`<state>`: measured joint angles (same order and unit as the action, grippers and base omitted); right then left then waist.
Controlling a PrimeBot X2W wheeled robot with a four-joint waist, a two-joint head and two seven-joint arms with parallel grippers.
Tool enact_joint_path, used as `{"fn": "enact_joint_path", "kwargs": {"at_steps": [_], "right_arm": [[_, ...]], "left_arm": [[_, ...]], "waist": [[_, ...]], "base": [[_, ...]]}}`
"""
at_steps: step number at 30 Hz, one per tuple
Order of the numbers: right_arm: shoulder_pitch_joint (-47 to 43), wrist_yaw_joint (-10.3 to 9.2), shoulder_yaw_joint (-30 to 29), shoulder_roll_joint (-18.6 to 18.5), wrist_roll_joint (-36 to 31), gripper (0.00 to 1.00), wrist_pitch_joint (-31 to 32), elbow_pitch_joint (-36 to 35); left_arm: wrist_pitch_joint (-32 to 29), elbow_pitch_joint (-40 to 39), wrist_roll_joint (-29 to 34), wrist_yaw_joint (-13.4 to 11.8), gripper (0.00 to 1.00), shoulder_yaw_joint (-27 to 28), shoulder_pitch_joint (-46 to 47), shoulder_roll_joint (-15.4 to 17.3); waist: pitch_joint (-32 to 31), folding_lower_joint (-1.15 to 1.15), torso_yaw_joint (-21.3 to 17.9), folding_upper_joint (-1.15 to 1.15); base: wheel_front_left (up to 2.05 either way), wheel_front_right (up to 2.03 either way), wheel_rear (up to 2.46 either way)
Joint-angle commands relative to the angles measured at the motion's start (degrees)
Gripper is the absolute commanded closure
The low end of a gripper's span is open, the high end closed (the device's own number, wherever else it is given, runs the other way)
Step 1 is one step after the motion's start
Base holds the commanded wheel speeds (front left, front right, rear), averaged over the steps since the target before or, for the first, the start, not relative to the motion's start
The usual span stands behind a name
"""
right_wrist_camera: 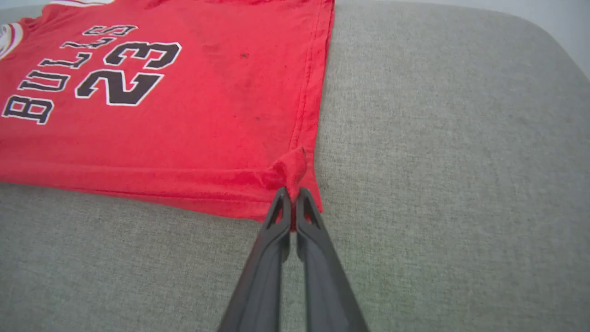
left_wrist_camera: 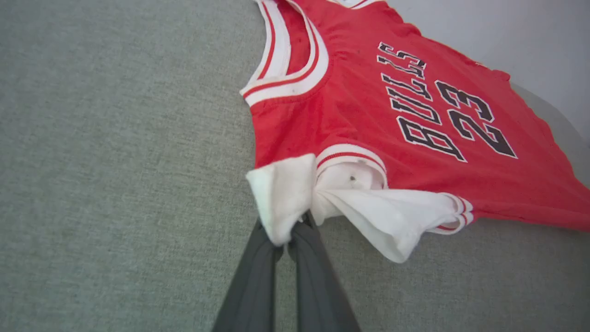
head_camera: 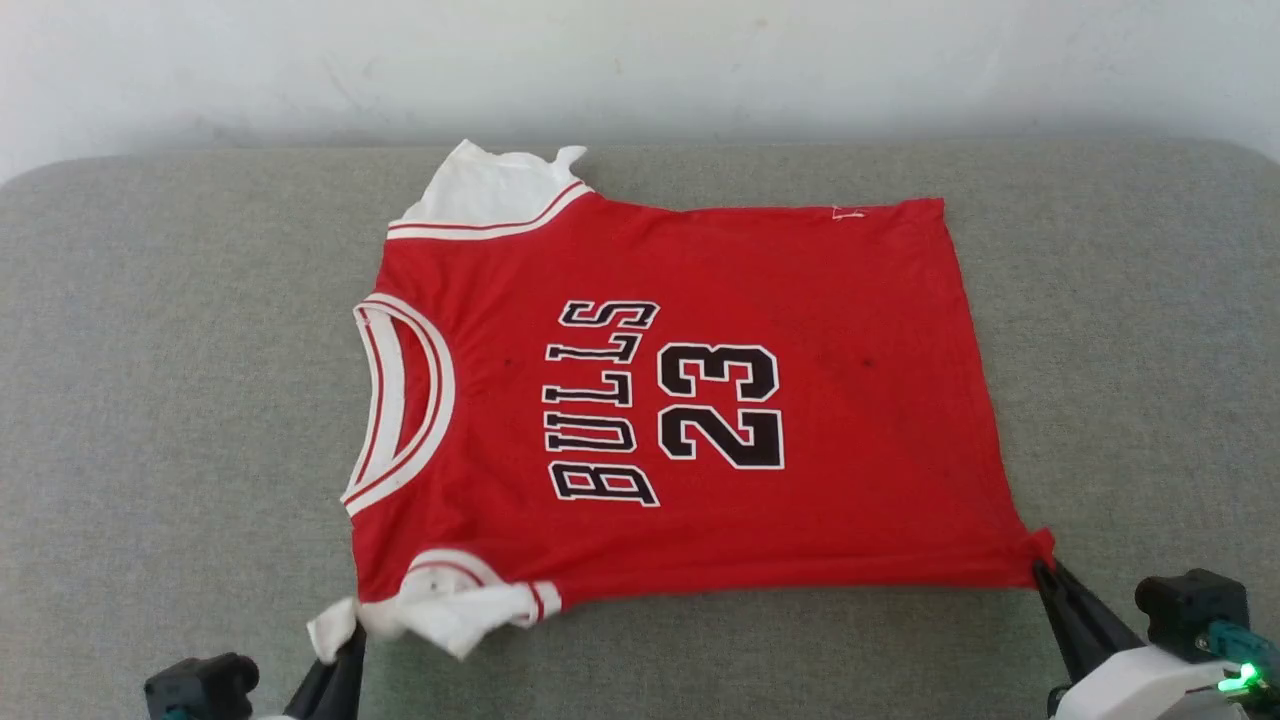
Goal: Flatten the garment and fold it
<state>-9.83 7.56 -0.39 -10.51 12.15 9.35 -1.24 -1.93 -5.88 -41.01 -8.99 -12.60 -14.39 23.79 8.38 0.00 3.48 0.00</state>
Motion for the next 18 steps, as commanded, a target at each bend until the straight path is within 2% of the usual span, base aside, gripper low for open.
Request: {"fn": "enact_joint_path", "kwargs": {"at_steps": [1,5,7,12,18], "right_arm": [[-0.3,-0.08,-0.5,0.3,-0.8,1.00,-2.0,0.0],[1.0,-0.08,-0.4,2.0,-3.0,1.00,-8.6,1.2],[2.3,-0.08,0.1,2.4,-3.8,1.00,-9.9,1.9],[7.0,-0.08,1.9,1.7,-4.7,1.00,-9.6,3.1],[15.1,-0.08,5.3,-0.4,-4.4,1.00,-6.0,5.1]], "left_arm": [[2.3,0.2,1.7,-0.5,1.00,-0.1,1.2,-0.8],[11.8,2.2,8.3,-1.5,1.00,-1.6,5.4,-3.4],[14.3,3.6,11.2,-1.8,1.00,-2.3,8.3,-4.0],[16.2,6.9,15.8,-1.2,1.00,-3.3,16.2,-5.1],[16.6,11.0,18.2,0.5,1.00,-3.1,25.4,-4.2]], "waist": [[0.1,0.00,0.0,0.00],[0.4,0.00,-0.2,0.00],[0.7,0.00,-0.3,0.00],[1.7,0.00,-0.7,0.00],[4.7,0.00,-1.8,0.00]], "base": [[0.00,0.00,0.00],[0.00,0.00,0.00],[0.00,0.00,0.00],[0.00,0.00,0.00],[0.00,0.00,0.00]]}}
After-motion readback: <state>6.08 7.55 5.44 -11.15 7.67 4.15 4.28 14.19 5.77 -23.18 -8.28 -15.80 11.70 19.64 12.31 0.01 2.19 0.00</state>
